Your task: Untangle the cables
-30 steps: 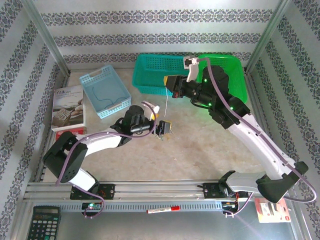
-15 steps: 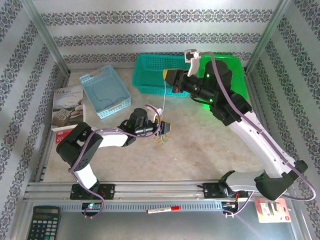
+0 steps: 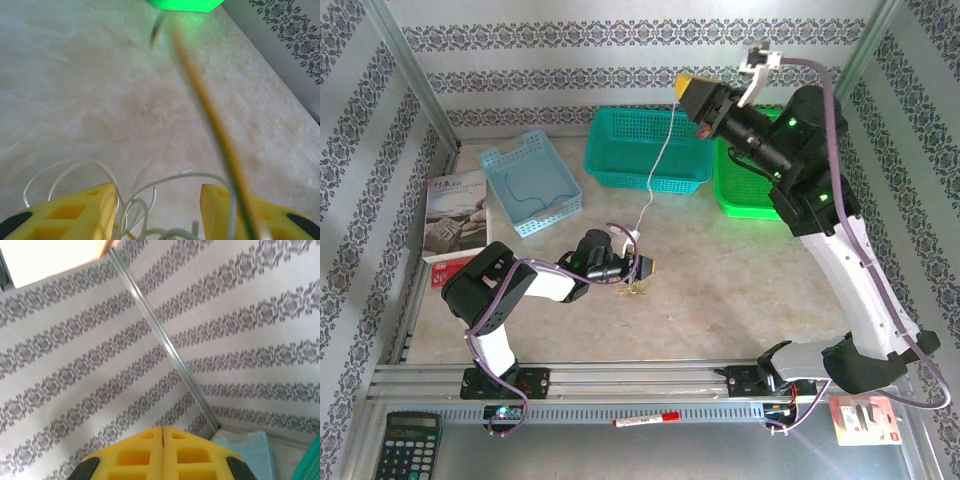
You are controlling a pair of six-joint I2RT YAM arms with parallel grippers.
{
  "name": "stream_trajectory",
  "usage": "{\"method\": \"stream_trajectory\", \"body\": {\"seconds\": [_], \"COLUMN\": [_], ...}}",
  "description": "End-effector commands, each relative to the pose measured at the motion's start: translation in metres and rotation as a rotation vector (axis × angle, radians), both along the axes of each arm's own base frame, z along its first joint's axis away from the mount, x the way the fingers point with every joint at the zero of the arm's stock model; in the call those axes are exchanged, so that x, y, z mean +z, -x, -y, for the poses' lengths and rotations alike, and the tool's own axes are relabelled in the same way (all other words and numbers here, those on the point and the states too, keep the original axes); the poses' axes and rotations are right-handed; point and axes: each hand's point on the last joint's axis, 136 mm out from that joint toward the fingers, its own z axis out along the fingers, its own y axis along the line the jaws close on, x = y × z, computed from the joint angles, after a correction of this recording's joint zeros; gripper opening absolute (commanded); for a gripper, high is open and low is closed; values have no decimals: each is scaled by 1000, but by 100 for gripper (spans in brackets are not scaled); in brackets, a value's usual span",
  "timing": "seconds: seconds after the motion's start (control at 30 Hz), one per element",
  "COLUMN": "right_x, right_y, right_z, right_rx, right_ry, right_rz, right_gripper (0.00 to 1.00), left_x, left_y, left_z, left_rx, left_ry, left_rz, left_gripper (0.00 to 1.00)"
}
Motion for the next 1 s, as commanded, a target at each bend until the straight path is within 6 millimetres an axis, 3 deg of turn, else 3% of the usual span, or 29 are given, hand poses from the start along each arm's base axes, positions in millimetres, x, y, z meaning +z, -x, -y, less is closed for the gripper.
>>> {"method": "stream_trajectory", "body": {"seconds": [0.0,0.27,0.43,0.67,0.97], "right_x": [38,79,86,68,35], "right_y": [4,-5,-16,-51,-123], "right_z": [14,44,48,52,54], "right_rx": [-10,-83,-111,-193,-272], "right_ry": [-79,-156,-157,-111,-85], "right_rz": [83,158,177,164,120], "right_gripper": [0,0,0,0,0], "left_x": [1,-2,2,35,94], "left_y": [5,7,7,3,-3], "left_z": [5,3,4,9,8], "left_rx": [-12,-9,-11,-10,9], "left_ry": [38,39,52,105,144], "left_rz": [11,5,6,32,98], "left_gripper": [47,44,46,69,100]}}
